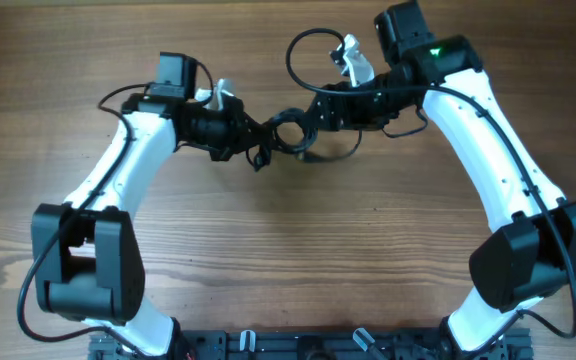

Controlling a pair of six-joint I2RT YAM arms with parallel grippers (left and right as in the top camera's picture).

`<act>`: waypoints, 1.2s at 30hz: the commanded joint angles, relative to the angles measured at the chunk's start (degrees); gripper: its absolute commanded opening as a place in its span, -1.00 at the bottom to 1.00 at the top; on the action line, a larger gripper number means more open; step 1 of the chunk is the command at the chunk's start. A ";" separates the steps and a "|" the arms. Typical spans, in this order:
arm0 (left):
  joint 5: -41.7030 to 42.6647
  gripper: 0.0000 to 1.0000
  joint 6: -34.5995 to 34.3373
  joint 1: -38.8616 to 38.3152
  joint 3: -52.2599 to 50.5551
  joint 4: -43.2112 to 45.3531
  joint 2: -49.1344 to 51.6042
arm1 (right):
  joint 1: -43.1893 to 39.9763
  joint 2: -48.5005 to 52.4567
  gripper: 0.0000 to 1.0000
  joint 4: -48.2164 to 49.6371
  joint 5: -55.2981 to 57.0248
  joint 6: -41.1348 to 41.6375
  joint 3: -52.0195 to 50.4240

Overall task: Untangle cables
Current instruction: 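Lift coil with left gripper and bring right gripper toward it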

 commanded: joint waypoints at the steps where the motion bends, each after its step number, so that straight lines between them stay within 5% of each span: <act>1: 7.56 -0.92 1.25 1.40 0.39 0.74 -0.63 | 2.67 0.33 0.62 1.36 -5.75 -0.98 0.59; 5: 21.24 -0.92 0.20 3.34 0.39 7.98 -0.63 | 6.60 0.33 0.53 3.41 -4.55 0.28 0.59; 12: 39.10 -0.92 -1.77 8.44 0.39 15.41 -0.63 | 6.54 0.33 0.29 11.58 2.58 15.61 0.59; 19: 39.30 -0.92 -1.73 7.45 0.39 17.90 -0.63 | 6.54 0.33 0.05 20.06 5.75 26.53 0.59; 29: 39.30 -0.92 -1.57 3.30 0.39 21.73 -0.63 | 6.54 4.33 0.14 24.87 7.45 30.99 0.59; 36: 39.30 -0.92 -1.57 2.47 0.39 21.90 -0.63 | 2.75 6.32 -0.92 22.60 8.02 30.14 0.59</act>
